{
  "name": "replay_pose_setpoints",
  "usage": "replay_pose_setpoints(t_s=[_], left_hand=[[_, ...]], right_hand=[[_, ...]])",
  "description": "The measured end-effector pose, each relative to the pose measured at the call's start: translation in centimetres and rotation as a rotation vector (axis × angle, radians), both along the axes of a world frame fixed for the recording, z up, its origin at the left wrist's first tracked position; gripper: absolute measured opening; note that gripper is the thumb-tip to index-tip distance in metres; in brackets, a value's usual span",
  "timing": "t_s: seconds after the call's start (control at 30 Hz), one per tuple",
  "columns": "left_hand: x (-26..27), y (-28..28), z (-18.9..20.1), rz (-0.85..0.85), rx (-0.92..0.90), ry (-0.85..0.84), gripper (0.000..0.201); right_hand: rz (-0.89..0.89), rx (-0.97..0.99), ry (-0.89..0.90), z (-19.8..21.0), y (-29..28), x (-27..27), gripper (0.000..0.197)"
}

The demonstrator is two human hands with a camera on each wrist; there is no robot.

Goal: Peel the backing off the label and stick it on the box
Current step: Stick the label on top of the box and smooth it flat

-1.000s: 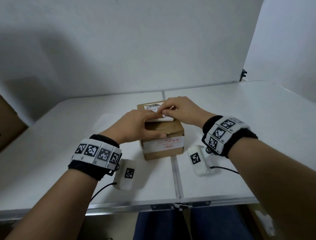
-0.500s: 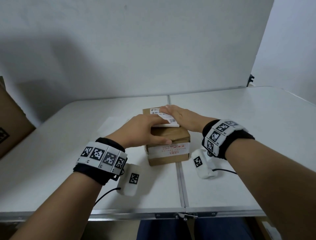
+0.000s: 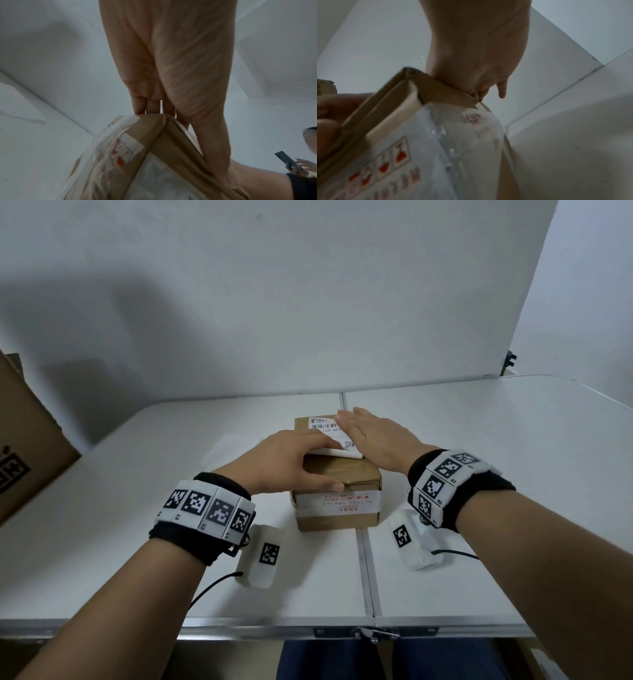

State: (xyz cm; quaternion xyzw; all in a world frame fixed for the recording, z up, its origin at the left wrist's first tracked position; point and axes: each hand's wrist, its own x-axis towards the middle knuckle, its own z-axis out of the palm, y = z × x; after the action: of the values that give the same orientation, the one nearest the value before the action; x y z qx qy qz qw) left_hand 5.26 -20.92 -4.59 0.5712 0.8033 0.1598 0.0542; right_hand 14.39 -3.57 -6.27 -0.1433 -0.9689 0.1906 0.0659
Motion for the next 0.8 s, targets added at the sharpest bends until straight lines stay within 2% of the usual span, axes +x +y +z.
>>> replay_pose_setpoints(t_s=[0.13,0.37,0.57,0.73,0.8], left_hand=[[-0.1,-0.2,-0.2,0.01,0.004,-0.061,0.06],[-0.6,-0.9,-0.5,0.027,0.008,-0.178,0.063],[-0.9,-0.9,-0.7,0.037,0.021,-0.256,0.064],[-0.7,-1.0,-0.4,0.024,0.019,-0.275,0.06],[-0.6,-0.9,-0.3,0.022,0.003,-0.254,0.061]], right_hand=[[-0.035,-0.025,0.048,-0.5,0.3,-0.1,0.055],[-0.062,-0.193,0.158,-1.5,2.5,0.3,0.061],[-0.073,-0.259,0.271,0.3,2.8,0.6,0.062],[0.075,-0.441,0.133,1.9,-0.5,-0.7,0.074],[0.111,-0.435,0.075,1.9,-1.0,-1.3,0.077]])
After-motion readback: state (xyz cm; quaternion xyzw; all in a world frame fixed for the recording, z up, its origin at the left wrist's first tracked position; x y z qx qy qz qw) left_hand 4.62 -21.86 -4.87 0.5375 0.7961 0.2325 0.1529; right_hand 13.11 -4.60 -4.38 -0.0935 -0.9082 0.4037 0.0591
